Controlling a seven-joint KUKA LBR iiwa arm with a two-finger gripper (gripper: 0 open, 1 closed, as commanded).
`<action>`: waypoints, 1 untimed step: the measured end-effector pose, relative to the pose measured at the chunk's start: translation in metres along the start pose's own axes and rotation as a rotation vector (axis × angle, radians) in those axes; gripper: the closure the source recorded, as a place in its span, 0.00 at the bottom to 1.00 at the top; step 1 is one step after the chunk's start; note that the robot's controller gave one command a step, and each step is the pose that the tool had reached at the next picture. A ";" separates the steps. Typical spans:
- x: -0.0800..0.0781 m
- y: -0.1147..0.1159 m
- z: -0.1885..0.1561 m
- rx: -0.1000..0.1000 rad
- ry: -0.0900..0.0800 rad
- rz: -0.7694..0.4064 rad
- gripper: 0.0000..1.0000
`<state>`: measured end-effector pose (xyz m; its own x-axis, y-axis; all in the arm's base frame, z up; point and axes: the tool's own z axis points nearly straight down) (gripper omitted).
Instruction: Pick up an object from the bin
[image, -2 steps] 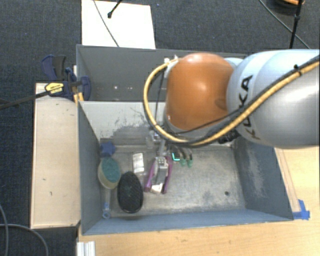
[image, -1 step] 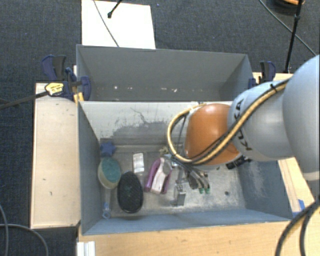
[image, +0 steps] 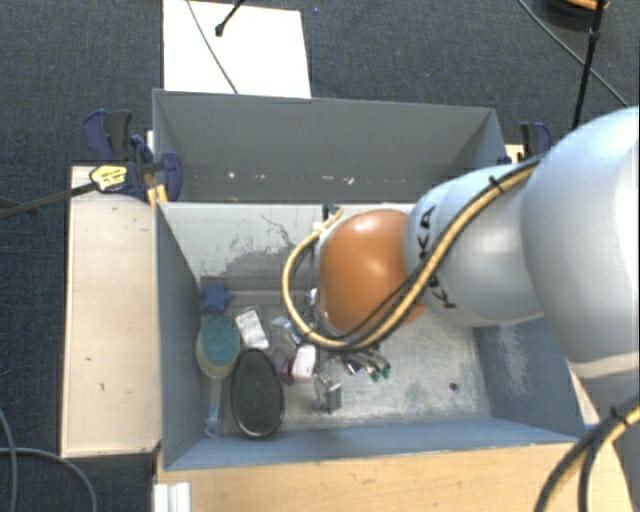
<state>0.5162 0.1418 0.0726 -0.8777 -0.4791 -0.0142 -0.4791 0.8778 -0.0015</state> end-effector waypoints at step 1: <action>-0.001 0.003 -0.002 -0.005 -0.002 0.003 1.00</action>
Offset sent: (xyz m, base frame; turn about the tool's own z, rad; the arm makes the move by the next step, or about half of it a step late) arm 0.0000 0.0000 0.0000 0.0000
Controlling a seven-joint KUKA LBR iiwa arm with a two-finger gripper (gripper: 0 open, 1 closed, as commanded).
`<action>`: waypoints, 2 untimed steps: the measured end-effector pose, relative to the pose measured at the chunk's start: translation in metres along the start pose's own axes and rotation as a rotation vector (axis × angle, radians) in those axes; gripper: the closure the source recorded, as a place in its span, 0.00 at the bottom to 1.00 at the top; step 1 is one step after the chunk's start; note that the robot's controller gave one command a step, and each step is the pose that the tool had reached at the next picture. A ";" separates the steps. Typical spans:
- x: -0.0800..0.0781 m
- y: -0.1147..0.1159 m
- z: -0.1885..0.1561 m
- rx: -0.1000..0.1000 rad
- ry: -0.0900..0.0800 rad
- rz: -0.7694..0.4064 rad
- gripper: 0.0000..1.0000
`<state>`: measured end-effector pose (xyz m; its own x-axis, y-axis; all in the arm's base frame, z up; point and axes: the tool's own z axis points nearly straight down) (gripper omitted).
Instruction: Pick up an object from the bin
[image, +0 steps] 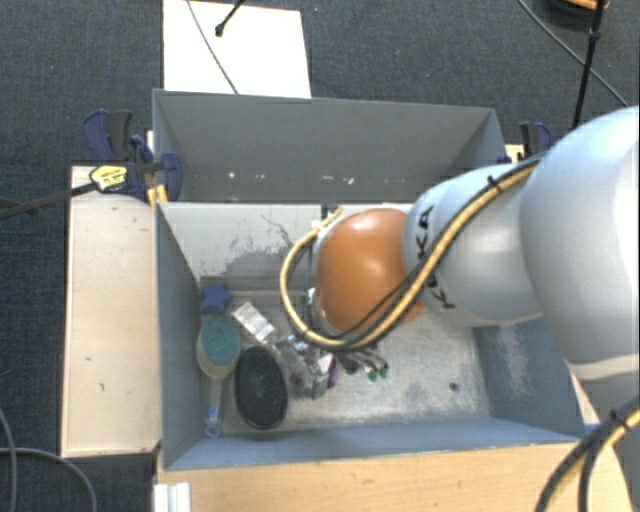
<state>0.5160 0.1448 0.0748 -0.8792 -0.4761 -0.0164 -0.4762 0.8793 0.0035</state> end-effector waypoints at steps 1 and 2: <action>0.001 -0.001 -0.055 0.005 0.008 0.015 1.00; -0.012 -0.010 -0.187 0.007 0.004 0.046 1.00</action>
Offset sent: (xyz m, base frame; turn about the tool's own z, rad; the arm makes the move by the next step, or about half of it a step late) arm -0.0035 -0.0030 0.0509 0.0081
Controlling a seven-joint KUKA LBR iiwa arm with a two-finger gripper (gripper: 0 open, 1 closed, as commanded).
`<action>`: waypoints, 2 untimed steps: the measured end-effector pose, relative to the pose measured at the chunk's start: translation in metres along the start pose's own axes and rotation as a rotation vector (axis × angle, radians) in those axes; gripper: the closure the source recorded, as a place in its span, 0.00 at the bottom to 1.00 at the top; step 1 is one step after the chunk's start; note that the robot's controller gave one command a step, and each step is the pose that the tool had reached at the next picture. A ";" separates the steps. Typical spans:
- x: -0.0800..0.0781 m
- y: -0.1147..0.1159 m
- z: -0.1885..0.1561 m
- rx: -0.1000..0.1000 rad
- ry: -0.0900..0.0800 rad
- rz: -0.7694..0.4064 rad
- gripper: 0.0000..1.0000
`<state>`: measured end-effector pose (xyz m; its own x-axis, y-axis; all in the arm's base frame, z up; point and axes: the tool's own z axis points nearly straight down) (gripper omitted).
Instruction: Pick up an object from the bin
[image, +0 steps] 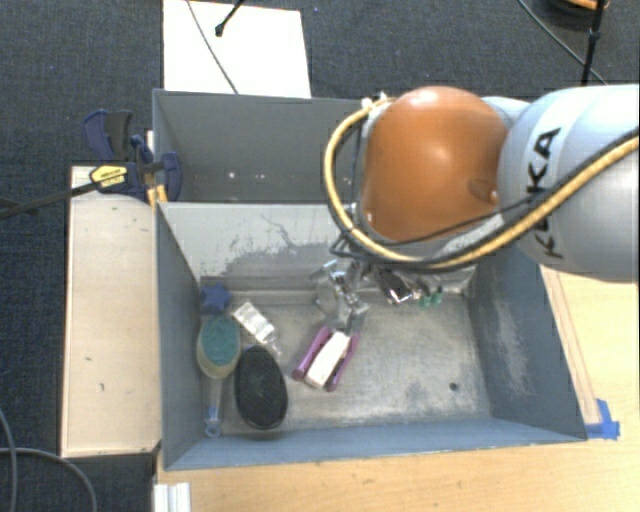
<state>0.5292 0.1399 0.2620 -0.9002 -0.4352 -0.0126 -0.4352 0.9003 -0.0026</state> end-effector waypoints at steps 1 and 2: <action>0.030 0.057 0.073 -0.009 0.013 -0.560 1.00; -0.005 0.102 0.117 -0.010 0.007 -0.823 1.00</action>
Offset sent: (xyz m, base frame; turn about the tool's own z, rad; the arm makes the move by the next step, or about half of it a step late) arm -0.0502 0.0370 -0.0718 -0.5585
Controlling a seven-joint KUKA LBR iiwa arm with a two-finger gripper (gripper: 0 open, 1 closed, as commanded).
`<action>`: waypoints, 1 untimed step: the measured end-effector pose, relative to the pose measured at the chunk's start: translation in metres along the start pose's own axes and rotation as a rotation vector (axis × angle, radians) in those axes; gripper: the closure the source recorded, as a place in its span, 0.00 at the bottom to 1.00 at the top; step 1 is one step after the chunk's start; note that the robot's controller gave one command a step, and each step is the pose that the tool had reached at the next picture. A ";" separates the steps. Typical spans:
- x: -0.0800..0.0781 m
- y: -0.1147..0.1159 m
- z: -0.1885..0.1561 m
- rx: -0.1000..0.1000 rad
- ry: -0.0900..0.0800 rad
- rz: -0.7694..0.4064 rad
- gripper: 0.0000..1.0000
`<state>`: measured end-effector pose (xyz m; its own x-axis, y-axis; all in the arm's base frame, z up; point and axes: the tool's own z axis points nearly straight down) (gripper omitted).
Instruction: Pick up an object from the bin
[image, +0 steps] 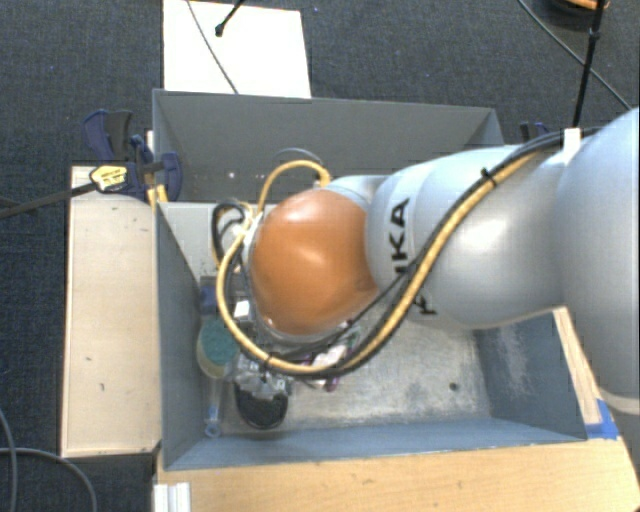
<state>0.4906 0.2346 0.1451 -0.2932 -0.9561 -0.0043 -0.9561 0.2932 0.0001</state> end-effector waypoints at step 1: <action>0.001 -0.001 -0.001 0.001 0.001 0.006 0.00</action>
Offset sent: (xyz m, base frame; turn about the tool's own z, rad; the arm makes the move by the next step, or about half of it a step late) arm 0.0000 0.0000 0.0000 0.0000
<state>0.4915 0.2333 0.1461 -0.2993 -0.9542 -0.0038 -0.9542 0.2993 -0.0009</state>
